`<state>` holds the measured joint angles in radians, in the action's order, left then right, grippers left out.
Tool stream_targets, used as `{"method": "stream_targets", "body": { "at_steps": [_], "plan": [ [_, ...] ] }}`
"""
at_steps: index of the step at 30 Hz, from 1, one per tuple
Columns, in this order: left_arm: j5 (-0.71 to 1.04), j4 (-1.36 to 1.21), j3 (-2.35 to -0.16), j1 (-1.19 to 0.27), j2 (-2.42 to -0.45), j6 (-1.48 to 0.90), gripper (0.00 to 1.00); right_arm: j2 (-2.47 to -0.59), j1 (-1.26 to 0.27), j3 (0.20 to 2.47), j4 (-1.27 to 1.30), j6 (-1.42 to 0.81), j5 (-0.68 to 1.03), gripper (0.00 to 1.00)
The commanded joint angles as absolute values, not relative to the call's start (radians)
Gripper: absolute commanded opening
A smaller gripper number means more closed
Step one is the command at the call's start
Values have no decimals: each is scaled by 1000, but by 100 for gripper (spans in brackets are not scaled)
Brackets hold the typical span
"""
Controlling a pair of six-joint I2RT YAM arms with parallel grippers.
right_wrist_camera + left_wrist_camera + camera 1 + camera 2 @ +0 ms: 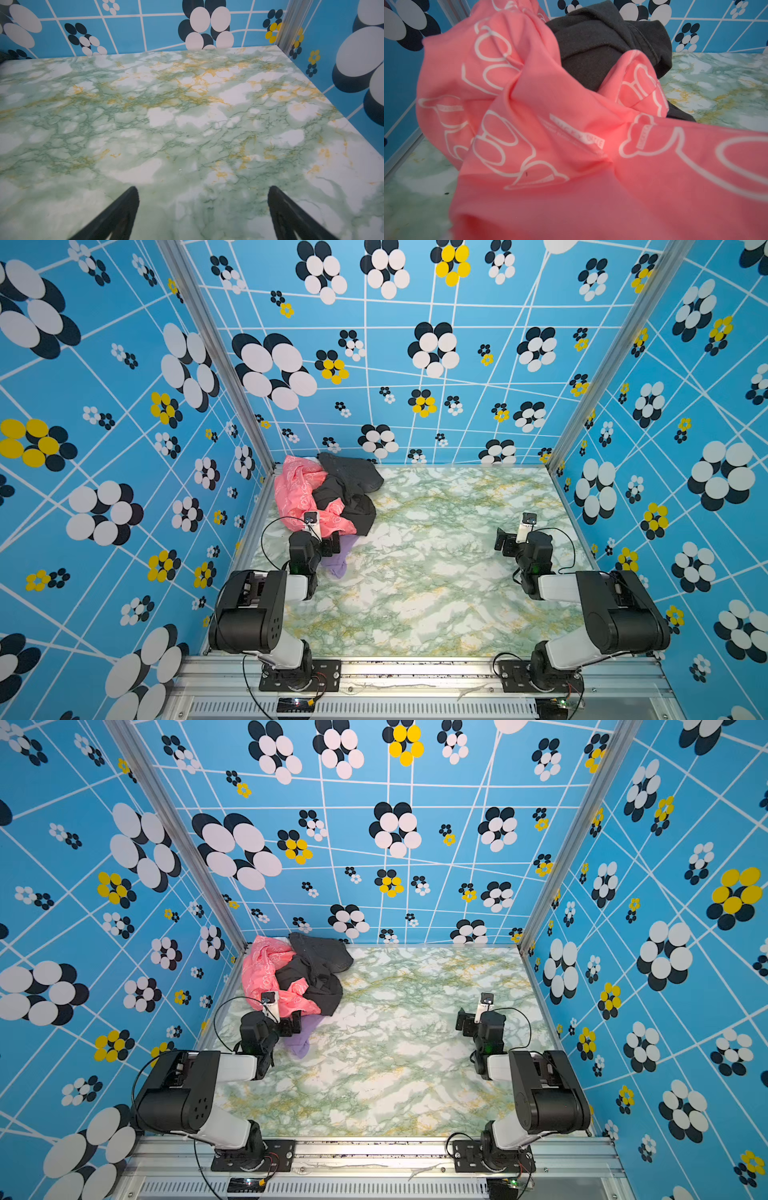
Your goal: Pick out a specific cloth from the pile
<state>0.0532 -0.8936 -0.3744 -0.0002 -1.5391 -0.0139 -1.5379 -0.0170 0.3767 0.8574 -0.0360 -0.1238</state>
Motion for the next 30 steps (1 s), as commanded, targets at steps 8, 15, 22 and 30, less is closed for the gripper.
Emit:
{"method": "stream_targets", "body": {
  "at_steps": [8,15,22,30],
  "plan": [
    [55,-911,-385,0,-1549,-6,99,-1542,-11,391,883,-21,-116,99],
    [57,-908,-388,0,-1549,-6,99,-1542,-9,391,884,-22,-116,99],
    [58,-908,-388,0,-1550,-8,99,-1542,-11,391,883,-22,-116,99],
    [27,-889,-388,-2,-1525,-12,99,-1527,-12,403,858,-9,-93,99]
  ]
}}
